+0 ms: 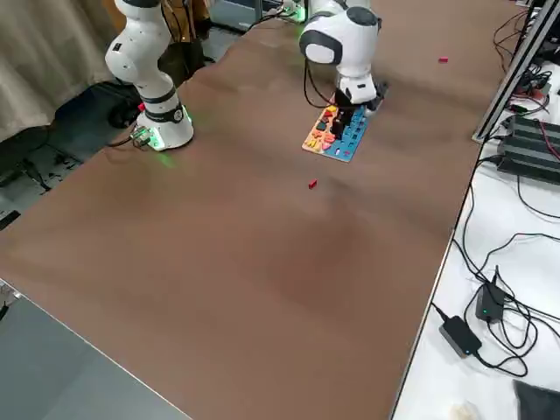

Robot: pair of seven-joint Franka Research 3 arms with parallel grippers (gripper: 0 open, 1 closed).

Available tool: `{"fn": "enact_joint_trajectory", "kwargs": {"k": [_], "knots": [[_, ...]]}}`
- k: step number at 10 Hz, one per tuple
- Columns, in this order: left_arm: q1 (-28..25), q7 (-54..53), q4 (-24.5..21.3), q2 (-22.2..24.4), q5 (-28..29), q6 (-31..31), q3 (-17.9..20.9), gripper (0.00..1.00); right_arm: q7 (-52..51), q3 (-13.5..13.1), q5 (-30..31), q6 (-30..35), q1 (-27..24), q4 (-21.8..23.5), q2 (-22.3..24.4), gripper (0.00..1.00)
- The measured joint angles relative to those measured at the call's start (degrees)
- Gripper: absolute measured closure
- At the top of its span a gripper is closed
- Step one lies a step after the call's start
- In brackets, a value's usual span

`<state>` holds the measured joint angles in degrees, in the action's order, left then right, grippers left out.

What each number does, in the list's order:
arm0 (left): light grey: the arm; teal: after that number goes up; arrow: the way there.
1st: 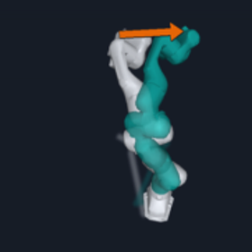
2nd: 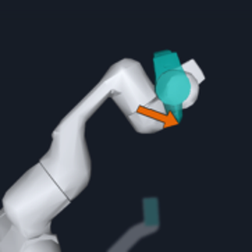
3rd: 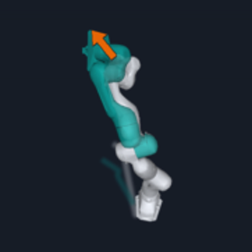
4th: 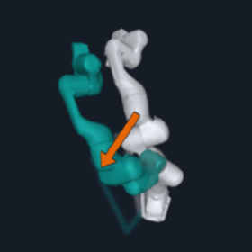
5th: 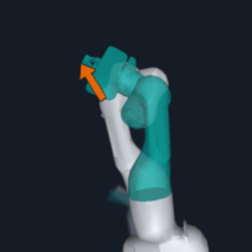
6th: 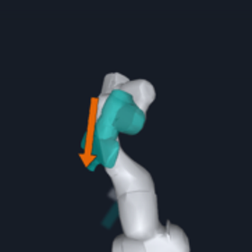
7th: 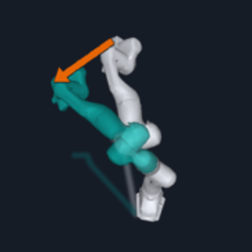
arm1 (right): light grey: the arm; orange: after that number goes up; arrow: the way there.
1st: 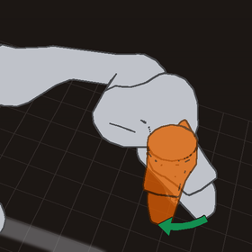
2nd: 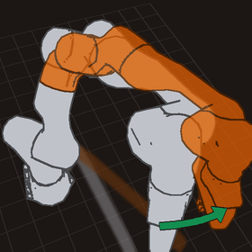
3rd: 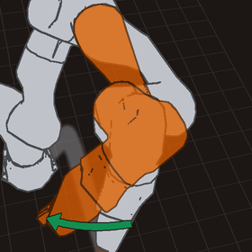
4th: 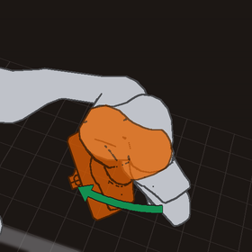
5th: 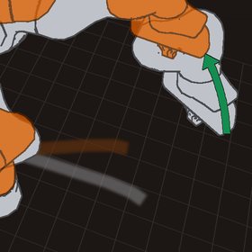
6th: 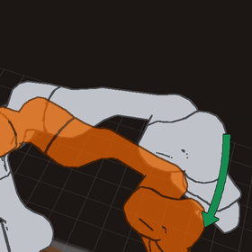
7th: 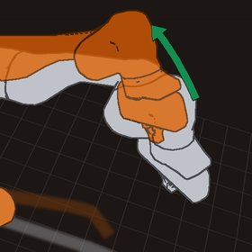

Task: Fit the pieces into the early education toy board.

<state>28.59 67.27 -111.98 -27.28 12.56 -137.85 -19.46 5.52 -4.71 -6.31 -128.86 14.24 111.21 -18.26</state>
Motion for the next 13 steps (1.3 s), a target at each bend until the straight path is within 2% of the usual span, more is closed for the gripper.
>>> {"fn": "enact_joint_trajectory", "kwargs": {"k": [3,6,9,13], "knots": [[0.04,0.00,2.55,-1.96,0.40,-0.05,-0.01,0.74,-5.10,-1.66,-0.07,-2.34,-4.60,1.09,-0.65,0.19],[0.07,0.00,2.97,-3.70,1.78,-0.06,-0.01,0.74,-5.09,-1.77,-0.52,-8.35,-6.47,3.34,-4.72,0.27],[0.59,0.00,3.87,-4.76,2.35,-0.06,-0.02,0.74,-5.09,-1.64,-1.29,-13.54,-6.64,6.34,-6.78,0.30],[1.03,0.00,4.12,-5.89,3.50,-0.06,-0.03,0.74,-5.08,-1.50,-1.99,-14.96,-6.64,8.19,-7.07,0.33]]}}
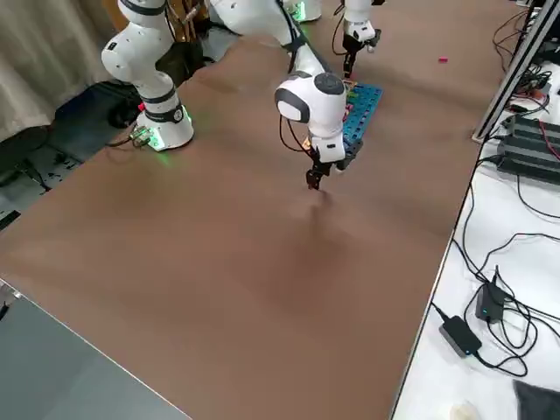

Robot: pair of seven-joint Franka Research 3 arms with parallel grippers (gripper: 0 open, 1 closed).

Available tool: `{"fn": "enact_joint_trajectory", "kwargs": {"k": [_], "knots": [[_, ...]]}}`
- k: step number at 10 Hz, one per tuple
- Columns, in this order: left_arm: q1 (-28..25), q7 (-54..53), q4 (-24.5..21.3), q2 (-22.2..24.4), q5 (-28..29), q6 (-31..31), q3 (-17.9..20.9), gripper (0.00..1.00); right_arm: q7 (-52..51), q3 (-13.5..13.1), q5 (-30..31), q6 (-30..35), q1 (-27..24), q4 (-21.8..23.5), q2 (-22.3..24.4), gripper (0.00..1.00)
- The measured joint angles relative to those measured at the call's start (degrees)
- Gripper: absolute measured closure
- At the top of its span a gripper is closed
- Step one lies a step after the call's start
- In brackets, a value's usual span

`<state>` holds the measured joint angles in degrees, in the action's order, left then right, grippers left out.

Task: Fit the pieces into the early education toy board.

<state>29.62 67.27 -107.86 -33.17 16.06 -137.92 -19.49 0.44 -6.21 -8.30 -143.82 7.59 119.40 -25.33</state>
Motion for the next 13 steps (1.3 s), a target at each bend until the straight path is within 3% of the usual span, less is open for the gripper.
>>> {"fn": "enact_joint_trajectory", "kwargs": {"k": [13], "knots": [[0.37,0.00,1.40,-2.65,1.54,0.00,0.16,0.74,0.02,0.82,-3.07,-4.46,0.42,3.44,-2.03,0.42]]}}
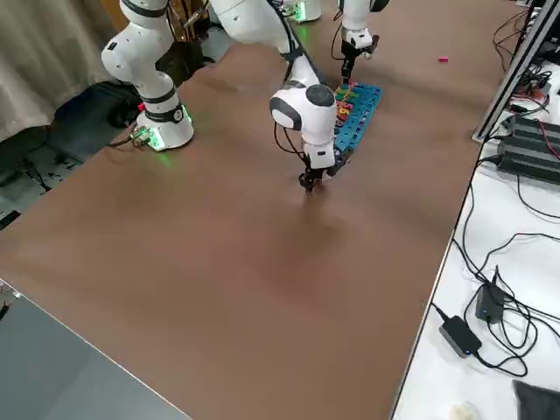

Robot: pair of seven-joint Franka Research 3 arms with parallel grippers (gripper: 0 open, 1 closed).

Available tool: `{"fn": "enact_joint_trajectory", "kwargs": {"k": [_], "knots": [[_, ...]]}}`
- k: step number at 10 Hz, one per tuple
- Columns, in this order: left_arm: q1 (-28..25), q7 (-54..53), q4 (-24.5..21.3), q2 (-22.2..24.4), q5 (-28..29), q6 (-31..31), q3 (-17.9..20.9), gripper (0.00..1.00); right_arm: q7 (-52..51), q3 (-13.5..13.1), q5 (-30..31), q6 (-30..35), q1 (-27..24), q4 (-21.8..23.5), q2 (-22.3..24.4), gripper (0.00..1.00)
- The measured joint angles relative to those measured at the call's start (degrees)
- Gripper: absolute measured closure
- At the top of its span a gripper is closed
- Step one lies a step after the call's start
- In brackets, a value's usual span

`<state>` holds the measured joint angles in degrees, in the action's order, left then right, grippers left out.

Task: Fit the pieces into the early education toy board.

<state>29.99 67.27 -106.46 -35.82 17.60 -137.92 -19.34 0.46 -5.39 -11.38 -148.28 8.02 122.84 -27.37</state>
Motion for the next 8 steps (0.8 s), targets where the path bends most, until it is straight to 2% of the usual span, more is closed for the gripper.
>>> {"fn": "enact_joint_trajectory", "kwargs": {"k": [2,8], "knots": [[0.05,0.00,0.26,-0.01,0.03,0.00,0.00,0.74,0.00,0.02,-0.01,-0.01,0.03,0.00,-0.01,0.45],[0.67,0.00,0.44,-0.38,0.03,0.00,-0.01,0.74,0.00,0.01,-0.02,0.21,0.03,0.01,0.00,0.47]]}}
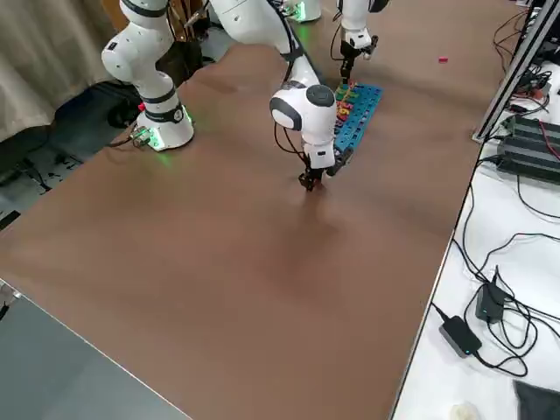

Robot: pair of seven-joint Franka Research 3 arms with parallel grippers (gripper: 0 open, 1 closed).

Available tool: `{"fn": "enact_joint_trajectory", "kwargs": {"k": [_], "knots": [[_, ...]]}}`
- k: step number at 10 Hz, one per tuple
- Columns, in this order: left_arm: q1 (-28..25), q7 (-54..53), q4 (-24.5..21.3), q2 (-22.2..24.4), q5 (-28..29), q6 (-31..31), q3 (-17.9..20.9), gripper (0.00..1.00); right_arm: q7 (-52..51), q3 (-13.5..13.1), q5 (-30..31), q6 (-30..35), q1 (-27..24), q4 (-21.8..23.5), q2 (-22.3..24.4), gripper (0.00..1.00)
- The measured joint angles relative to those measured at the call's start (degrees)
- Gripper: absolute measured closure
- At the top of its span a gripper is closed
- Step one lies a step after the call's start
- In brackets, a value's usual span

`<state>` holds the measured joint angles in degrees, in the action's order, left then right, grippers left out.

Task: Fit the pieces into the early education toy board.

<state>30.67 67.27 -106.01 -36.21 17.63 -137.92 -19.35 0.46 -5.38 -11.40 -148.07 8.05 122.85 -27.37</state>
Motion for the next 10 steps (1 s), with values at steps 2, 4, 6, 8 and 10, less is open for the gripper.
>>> {"fn": "enact_joint_trajectory", "kwargs": {"k": [2,4,6,8,10], "knots": [[0.13,0.00,0.00,-0.12,0.00,0.00,0.16,0.74,0.00,-0.01,0.00,0.03,0.00,0.00,0.00,0.48],[0.13,0.00,0.04,-0.12,0.00,0.00,0.39,0.74,0.00,-0.01,0.00,0.41,0.00,-0.02,0.05,0.48],[0.13,0.00,0.08,-0.12,0.00,0.00,0.44,0.74,0.00,-0.03,0.00,0.47,0.00,-0.02,0.06,0.49],[0.13,0.00,0.08,-0.12,0.00,0.00,0.44,0.74,0.00,-0.06,0.00,0.98,0.00,-0.03,0.14,0.51],[0.13,0.00,0.08,-0.12,0.01,0.00,0.44,0.74,0.00,-0.11,0.00,1.30,-0.01,-0.03,0.21,0.53]]}}
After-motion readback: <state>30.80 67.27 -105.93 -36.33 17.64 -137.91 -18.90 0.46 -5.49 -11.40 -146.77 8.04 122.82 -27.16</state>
